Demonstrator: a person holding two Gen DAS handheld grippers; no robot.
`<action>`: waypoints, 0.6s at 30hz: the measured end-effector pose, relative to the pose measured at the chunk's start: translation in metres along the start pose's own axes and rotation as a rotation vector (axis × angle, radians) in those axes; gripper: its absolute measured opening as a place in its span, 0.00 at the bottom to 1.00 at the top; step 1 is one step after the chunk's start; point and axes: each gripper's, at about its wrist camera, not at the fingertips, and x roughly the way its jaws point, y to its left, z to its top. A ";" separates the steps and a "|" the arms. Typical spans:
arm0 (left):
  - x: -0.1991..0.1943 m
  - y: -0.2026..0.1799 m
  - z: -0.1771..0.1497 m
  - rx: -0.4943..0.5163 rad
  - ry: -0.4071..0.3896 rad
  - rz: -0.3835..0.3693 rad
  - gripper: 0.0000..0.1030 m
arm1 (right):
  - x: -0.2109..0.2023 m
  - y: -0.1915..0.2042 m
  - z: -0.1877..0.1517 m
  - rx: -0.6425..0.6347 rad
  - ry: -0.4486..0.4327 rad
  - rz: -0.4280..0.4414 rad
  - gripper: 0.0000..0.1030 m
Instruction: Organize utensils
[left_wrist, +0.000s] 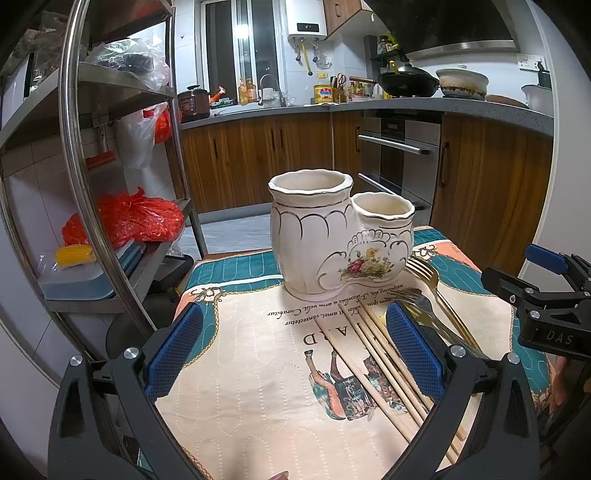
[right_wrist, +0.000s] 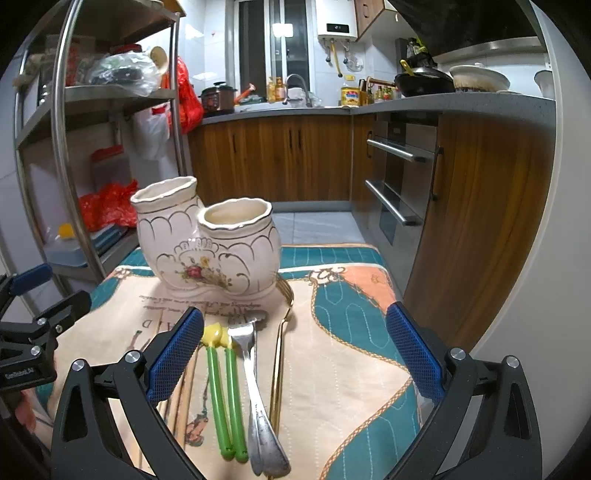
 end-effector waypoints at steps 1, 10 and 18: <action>0.000 0.000 0.000 -0.001 0.001 0.000 0.95 | -0.001 0.000 0.000 -0.001 -0.001 -0.002 0.95; 0.000 -0.001 0.000 0.001 -0.001 0.001 0.95 | 0.004 0.004 0.000 -0.008 0.005 -0.006 0.95; 0.002 0.000 -0.001 -0.001 0.007 0.003 0.95 | 0.005 0.004 0.000 -0.008 0.008 -0.010 0.95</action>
